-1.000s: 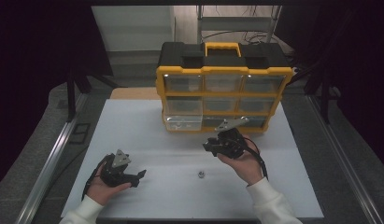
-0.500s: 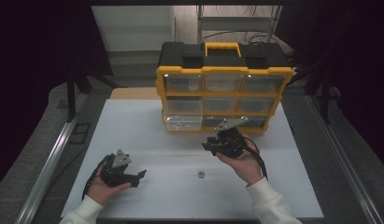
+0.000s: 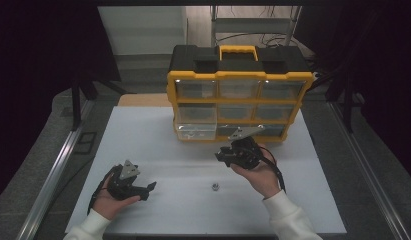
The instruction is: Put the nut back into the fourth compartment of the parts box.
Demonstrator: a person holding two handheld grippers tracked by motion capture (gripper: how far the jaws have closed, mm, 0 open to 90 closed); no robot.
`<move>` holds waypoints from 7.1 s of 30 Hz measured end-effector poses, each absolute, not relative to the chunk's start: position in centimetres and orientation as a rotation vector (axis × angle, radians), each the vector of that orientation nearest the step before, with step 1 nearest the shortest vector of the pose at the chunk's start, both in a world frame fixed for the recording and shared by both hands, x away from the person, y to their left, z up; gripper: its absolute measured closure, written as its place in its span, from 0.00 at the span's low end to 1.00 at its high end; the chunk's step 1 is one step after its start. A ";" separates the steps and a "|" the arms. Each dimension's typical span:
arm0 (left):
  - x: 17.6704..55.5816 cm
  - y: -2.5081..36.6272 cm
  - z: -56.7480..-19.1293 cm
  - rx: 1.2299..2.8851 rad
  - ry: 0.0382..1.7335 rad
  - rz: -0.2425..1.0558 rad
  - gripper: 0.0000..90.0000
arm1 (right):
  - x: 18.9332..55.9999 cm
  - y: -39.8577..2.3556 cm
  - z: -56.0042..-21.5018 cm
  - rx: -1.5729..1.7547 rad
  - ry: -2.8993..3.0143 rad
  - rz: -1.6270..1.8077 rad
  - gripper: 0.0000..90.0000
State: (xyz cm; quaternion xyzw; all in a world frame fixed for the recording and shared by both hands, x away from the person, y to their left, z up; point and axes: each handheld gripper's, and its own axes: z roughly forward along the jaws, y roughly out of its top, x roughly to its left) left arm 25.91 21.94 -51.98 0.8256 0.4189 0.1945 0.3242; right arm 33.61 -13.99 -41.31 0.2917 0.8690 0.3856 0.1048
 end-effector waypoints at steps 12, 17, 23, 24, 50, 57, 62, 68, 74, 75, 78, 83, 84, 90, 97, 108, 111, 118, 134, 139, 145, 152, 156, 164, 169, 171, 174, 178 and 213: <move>25.9 21.9 -51.9 2.152 1.103 0.510 0.13 | 33.5 -13.6 -40.2 0.838 2.552 1.175 0.75; 25.8 22.0 -51.8 2.146 1.102 0.511 0.13 | 33.7 -13.1 -39.6 0.815 2.548 1.194 0.75; 25.8 22.1 -51.7 2.135 1.106 0.516 0.13 | 34.1 -12.7 -38.7 0.808 2.538 1.212 0.75; 25.8 22.1 -51.7 2.134 1.107 0.516 0.13 | 34.1 -12.7 -38.4 0.812 2.536 1.217 0.75; 25.8 22.1 -51.6 2.134 1.104 0.513 0.13 | 35.8 -11.4 -34.4 0.790 2.478 1.277 0.75; 25.8 22.0 -51.5 2.130 1.101 0.509 0.13 | 36.6 -11.1 -33.8 0.804 2.463 1.287 0.75; 25.8 22.1 -51.5 2.136 1.098 0.509 0.13 | 37.3 -10.7 -33.5 0.809 2.455 1.278 0.75; 25.8 22.1 -51.5 2.136 1.097 0.509 0.13 | 38.5 -9.9 -33.0 0.827 2.438 1.271 0.75; 25.8 22.2 -51.5 2.135 1.097 0.509 0.13 | 39.9 -9.0 -33.4 0.856 2.436 1.242 0.75; 25.8 22.2 -51.5 2.136 1.097 0.508 0.13 | 40.1 -8.8 -33.6 0.867 2.437 1.232 0.75; 25.8 22.2 -51.5 2.135 1.096 0.508 0.13 | 40.9 -8.6 -34.3 0.884 2.439 1.208 0.75; 25.8 22.1 -51.5 2.130 1.100 0.506 0.13 | 41.8 -8.2 -35.1 0.907 2.433 1.209 0.75; 25.8 22.1 -51.6 2.131 1.099 0.507 0.13 | 41.9 -8.2 -35.2 0.906 2.435 1.212 0.75; 25.8 22.2 -51.5 2.135 1.097 0.508 0.13 | 41.6 -7.4 -35.6 0.852 2.400 1.233 0.42; 25.7 22.2 -51.5 2.133 1.097 0.509 0.13 | 40.1 -8.6 -35.4 0.841 2.370 1.305 0.29; 25.7 22.1 -51.4 2.134 1.098 0.512 0.13 | 36.6 -12.1 -36.0 0.772 2.295 1.386 0.28; 25.7 22.0 -51.4 2.130 1.097 0.512 0.13 | 36.1 -12.7 -35.9 0.777 2.294 1.390 0.28; 25.7 22.1 -51.4 2.127 1.100 0.510 0.13 | 35.1 -14.1 -36.5 0.789 2.311 1.367 0.28; 25.6 21.9 -51.3 2.131 1.098 0.514 0.13 | 32.5 -16.7 -39.1 0.772 2.364 1.334 0.28; 25.6 21.9 -51.3 2.120 1.101 0.513 0.13 | 32.0 -16.8 -40.0 0.770 2.387 1.321 0.28; 25.5 21.9 -51.2 2.118 1.099 0.516 0.13 | 31.6 -16.8 -41.3 0.774 2.429 1.285 0.28; 25.5 22.0 -51.2 2.116 1.101 0.515 0.13 | 31.1 -16.6 -42.5 0.770 2.485 1.244 0.27; 25.5 21.9 -51.2 2.117 1.102 0.514 0.13 | 30.8 -16.2 -43.4 0.756 2.526 1.209 0.27; 25.5 21.9 -51.2 2.120 1.098 0.513 0.13 | 30.6 -15.3 -44.8 0.740 2.590 1.141 0.27; 25.6 21.9 -51.3 2.125 1.096 0.512 0.13 | 30.7 -14.5 -46.0 0.746 2.654 1.051 0.27; 25.6 21.9 -51.3 2.129 1.095 0.511 0.13 | 30.7 -14.1 -46.6 0.752 2.689 1.015 0.27; 25.6 21.9 -51.3 2.130 1.094 0.511 0.13 | 30.9 -13.7 -47.3 0.738 2.721 0.970 0.27; 25.6 21.9 -51.3 2.131 1.094 0.511 0.13 | 31.0 -13.3 -48.1 0.727 2.752 0.921 0.27; 25.7 21.7 -51.5 2.154 1.082 0.512 0.13 | 31.7 -10.9 -50.9 0.669 2.866 0.681 0.65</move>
